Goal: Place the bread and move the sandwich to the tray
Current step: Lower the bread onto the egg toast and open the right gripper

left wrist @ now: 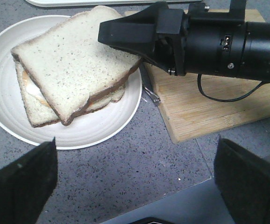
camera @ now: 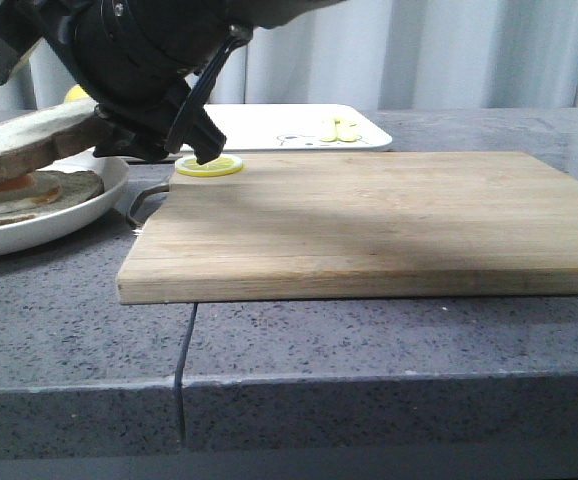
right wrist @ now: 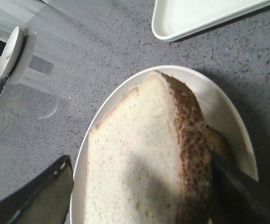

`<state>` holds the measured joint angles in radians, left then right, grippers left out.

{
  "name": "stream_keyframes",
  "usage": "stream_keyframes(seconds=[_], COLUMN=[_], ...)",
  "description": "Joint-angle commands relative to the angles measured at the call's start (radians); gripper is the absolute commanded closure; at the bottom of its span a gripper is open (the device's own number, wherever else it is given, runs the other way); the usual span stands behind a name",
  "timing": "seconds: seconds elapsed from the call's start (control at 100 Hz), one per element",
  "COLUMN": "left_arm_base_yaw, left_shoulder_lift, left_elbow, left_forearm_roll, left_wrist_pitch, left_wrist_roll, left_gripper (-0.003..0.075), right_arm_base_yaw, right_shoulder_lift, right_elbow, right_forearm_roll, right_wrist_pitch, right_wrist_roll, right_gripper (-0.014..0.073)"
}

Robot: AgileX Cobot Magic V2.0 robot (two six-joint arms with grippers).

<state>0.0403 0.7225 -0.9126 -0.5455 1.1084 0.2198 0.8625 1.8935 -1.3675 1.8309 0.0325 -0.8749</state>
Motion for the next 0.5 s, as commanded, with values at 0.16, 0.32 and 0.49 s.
stream_keyframes(seconds=[0.16,0.32,0.49], left_arm_base_yaw=[0.002,0.002,0.002], left_shoulder_lift=[0.007,0.007,0.007], left_elbow=[-0.031,-0.031,-0.031], left_forearm_roll=[-0.047,-0.047,-0.047], left_wrist_pitch=[-0.047,-0.047,-0.047], left_wrist_roll=[0.0,0.0,0.0], left_gripper=[0.0102,0.0102,0.0102], right_arm_base_yaw=[0.0,0.0,0.0], right_shoulder_lift=[-0.068,-0.068,-0.084], right_elbow=[-0.033,-0.033,-0.033], right_forearm_roll=[-0.069,-0.096,-0.108], right_wrist_pitch=[-0.025,-0.058,-0.091], right_wrist_roll=[-0.024,-0.026,-0.026], right_gripper=[0.0027,0.0027,0.0027])
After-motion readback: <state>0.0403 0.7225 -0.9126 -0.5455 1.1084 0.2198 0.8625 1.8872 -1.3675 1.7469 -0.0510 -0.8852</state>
